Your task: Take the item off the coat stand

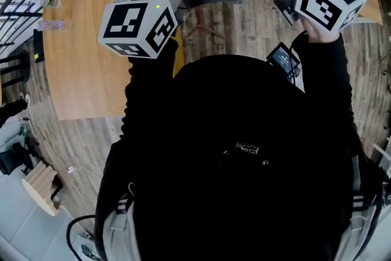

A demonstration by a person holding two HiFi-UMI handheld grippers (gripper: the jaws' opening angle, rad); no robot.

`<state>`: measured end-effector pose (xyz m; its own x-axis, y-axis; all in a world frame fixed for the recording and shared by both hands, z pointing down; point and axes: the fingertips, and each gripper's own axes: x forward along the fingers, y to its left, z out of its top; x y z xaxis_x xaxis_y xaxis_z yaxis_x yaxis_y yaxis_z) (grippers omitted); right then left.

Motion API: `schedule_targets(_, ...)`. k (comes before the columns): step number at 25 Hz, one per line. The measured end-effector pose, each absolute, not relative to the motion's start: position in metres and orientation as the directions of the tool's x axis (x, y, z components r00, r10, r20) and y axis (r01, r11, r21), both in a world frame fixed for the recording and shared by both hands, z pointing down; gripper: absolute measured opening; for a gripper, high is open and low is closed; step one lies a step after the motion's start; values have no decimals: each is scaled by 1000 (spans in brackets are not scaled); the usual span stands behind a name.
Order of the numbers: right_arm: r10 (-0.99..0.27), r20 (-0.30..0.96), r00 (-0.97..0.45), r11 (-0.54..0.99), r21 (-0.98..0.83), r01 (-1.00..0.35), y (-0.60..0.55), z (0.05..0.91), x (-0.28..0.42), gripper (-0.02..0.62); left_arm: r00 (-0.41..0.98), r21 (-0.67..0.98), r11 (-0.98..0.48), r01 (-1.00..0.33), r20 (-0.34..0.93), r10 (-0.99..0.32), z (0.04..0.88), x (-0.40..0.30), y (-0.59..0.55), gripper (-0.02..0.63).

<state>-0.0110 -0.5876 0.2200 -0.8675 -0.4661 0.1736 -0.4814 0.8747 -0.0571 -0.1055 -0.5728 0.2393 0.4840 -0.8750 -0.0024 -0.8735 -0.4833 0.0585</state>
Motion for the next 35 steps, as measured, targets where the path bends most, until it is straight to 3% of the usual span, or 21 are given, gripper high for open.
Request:
schedule_targets(18,-507,97,-857,860,-7,-510,-525,168,16,34,538,13,-540,-842,-68,-840,191,-71,-516,23)
schedule_targets(35,-611,89,-787,787,-43,-616,-495,173,102,34,679,0,-680,-734,-51,-733,198,19,-502,23)
